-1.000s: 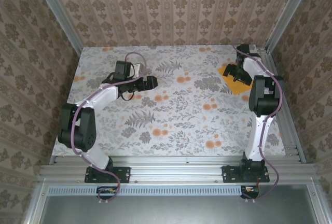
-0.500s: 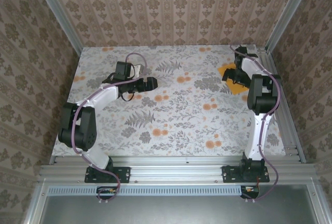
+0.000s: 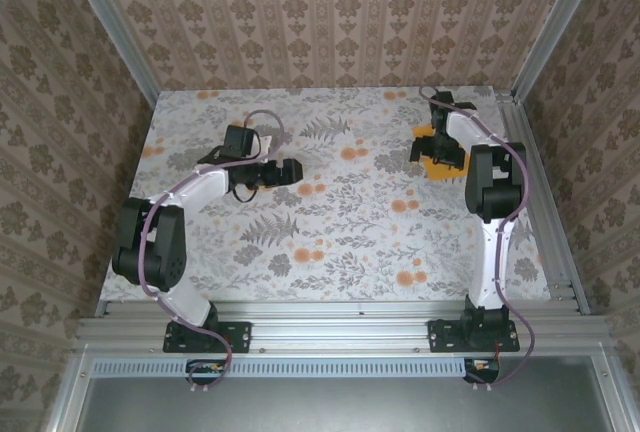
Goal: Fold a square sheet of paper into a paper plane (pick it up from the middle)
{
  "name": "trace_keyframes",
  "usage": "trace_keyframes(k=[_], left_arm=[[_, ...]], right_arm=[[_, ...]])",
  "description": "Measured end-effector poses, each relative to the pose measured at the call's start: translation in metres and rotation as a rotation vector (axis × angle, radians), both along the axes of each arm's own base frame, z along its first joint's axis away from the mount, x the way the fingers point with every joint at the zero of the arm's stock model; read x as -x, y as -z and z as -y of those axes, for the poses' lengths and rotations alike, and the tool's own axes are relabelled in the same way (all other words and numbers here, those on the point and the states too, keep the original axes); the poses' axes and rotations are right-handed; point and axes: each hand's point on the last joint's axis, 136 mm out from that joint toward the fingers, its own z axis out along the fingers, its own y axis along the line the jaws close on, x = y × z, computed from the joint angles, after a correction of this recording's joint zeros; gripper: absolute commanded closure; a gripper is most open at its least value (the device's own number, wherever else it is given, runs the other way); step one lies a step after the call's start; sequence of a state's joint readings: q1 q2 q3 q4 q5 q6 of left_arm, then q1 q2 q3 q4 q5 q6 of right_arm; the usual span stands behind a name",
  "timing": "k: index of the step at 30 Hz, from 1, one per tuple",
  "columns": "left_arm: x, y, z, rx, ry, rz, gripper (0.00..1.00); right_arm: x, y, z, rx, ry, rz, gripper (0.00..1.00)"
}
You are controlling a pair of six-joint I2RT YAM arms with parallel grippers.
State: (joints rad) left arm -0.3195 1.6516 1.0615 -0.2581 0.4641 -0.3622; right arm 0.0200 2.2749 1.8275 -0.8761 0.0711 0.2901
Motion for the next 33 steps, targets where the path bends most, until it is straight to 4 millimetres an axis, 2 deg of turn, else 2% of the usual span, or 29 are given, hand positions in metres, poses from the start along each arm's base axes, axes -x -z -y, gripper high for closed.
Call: trace_keyframes(k=[8, 12, 20, 23, 25, 27, 30, 33], left_arm=[[0.013, -0.005, -0.005, -0.008, 0.01, 0.014, 0.0], [0.019, -0.009, -0.007, -0.011, 0.012, 0.026, 0.0], [0.03, -0.021, -0.016, -0.011, 0.004, 0.059, 0.0], [0.033, -0.024, -0.02, -0.011, -0.001, 0.069, 0.0], [0.033, -0.025, -0.021, -0.012, -0.002, 0.072, 0.0], [0.035, -0.024, -0.022, -0.014, 0.0, 0.073, 0.0], [0.036, -0.024, -0.022, -0.016, 0.0, 0.067, 0.0], [0.036, -0.024, -0.023, -0.016, 0.0, 0.067, 0.0]], right_arm=[[0.009, 0.001, -0.052, 0.006, -0.111, -0.022, 0.04], [0.021, 0.001, -0.075, 0.007, -0.155, -0.032, 0.04], [0.066, 0.001, -0.138, 0.0, -0.261, -0.06, 0.04], [0.082, -0.005, -0.155, -0.025, -0.285, -0.059, 0.04], [0.085, -0.014, -0.153, -0.031, -0.277, -0.041, 0.05], [0.077, -0.029, -0.14, -0.033, -0.244, 0.0, 0.05], [0.06, -0.051, -0.107, -0.034, -0.163, 0.072, 0.06], [0.045, -0.059, -0.068, -0.009, -0.093, 0.109, 0.05]])
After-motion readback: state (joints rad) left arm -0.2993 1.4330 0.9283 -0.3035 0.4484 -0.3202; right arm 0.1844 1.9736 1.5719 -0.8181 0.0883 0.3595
